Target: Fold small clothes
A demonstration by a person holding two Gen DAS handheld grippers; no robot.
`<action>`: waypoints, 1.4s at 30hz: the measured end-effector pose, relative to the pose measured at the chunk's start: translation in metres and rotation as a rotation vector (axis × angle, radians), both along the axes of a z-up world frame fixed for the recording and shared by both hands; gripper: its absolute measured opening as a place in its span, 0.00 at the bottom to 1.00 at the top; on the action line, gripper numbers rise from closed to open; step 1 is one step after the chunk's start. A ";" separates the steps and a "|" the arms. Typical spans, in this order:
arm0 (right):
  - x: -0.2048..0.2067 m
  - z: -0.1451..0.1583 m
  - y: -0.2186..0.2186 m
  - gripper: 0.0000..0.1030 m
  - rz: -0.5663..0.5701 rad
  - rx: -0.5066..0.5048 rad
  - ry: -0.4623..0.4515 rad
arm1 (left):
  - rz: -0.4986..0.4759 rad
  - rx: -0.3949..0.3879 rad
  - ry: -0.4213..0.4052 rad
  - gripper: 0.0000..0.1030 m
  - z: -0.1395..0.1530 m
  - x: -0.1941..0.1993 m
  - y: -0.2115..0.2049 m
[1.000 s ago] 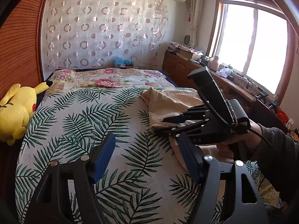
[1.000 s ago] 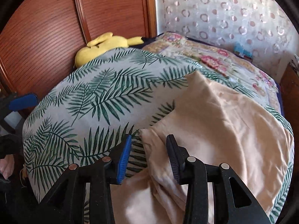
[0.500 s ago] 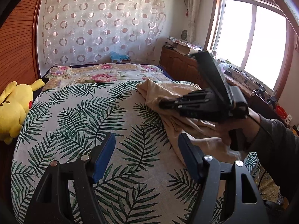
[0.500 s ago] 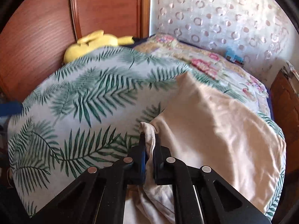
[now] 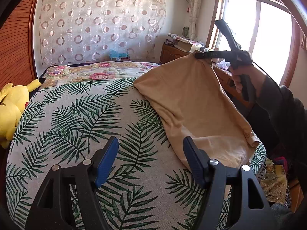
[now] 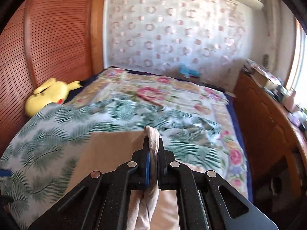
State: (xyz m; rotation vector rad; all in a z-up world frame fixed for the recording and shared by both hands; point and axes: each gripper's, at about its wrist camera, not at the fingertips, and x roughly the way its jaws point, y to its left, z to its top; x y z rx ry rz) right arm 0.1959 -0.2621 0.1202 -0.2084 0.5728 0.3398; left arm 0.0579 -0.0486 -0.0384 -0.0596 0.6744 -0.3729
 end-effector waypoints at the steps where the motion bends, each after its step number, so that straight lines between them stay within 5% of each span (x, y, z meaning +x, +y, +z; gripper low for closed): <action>1: 0.009 -0.006 -0.003 0.05 -0.042 -0.022 0.018 | 0.000 -0.001 0.002 0.68 -0.001 0.000 0.000; 7: 0.033 -0.043 -0.008 0.05 -0.179 -0.071 0.122 | -0.006 0.007 0.013 0.68 -0.005 -0.001 -0.003; 10: 0.031 -0.041 -0.011 0.24 -0.182 -0.090 0.132 | -0.010 0.009 0.020 0.68 -0.007 0.000 -0.005; 14: 0.021 -0.031 -0.023 0.27 -0.144 -0.048 0.125 | -0.019 0.001 0.027 0.68 -0.010 0.002 -0.009; 24: -0.109 -0.039 -0.073 0.27 0.031 -0.041 0.133 | -0.107 0.027 0.040 0.68 -0.017 -0.003 -0.043; 34: -0.198 -0.056 -0.113 0.27 -0.008 -0.001 0.176 | -0.156 0.056 0.080 0.68 -0.028 -0.004 -0.067; 37: -0.214 -0.052 -0.114 0.50 -0.033 0.016 0.173 | -0.165 0.075 0.101 0.68 -0.032 -0.005 -0.072; 42: -0.225 -0.054 -0.101 0.51 -0.019 -0.012 0.187 | -0.179 0.082 0.114 0.68 -0.036 -0.008 -0.076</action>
